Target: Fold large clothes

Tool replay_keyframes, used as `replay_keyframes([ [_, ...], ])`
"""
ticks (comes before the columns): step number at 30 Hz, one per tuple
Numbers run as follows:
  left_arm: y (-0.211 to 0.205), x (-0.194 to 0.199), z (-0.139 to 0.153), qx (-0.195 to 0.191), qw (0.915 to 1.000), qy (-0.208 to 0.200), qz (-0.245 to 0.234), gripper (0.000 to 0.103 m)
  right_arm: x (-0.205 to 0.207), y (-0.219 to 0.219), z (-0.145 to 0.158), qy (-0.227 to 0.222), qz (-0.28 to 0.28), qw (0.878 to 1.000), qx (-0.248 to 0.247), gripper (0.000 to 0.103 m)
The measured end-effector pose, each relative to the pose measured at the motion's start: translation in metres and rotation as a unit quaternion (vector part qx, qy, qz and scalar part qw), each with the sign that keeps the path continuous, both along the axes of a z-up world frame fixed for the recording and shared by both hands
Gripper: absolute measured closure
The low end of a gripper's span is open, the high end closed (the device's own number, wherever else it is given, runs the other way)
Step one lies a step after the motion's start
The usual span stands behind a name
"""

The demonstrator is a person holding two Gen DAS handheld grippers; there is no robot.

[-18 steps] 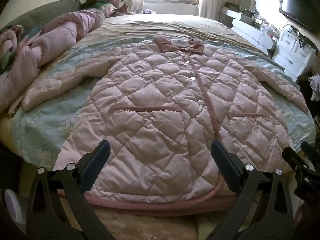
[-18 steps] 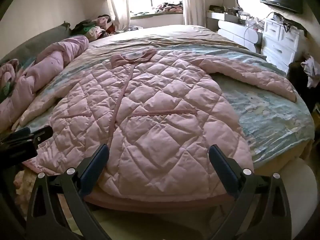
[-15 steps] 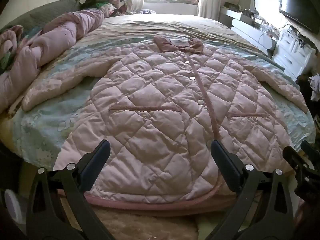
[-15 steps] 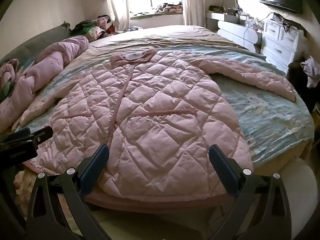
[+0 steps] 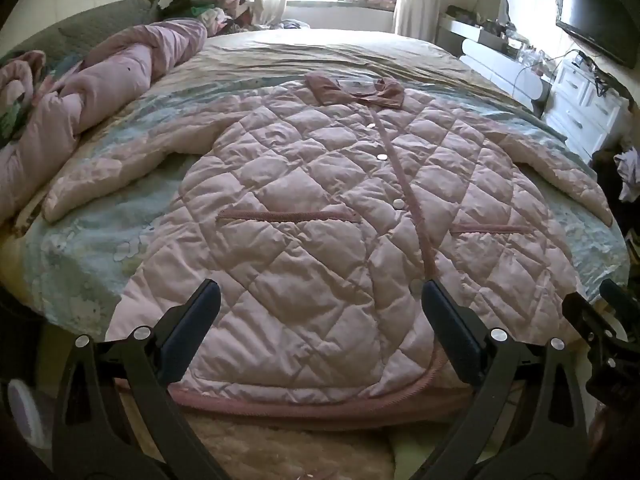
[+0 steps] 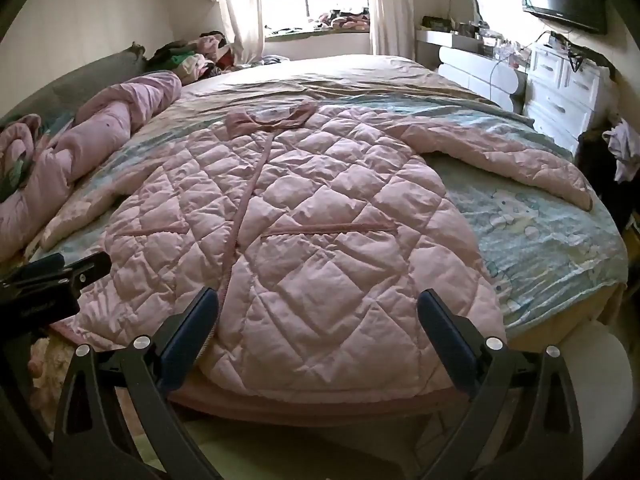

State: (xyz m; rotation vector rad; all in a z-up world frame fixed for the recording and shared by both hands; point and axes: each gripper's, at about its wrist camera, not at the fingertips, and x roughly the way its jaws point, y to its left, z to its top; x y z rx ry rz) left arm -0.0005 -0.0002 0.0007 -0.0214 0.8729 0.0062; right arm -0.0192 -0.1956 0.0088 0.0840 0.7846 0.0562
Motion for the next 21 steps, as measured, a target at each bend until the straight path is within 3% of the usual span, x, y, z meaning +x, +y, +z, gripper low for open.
replay_keyframes([
  [21, -0.0037, -0.0031, 0.0046, -0.001, 1.0000, -0.002, -0.002, 0.009, -0.0044, 0.0033, 0.0035, -0.012, 0.004, 1.000, -0.009, 0.004],
])
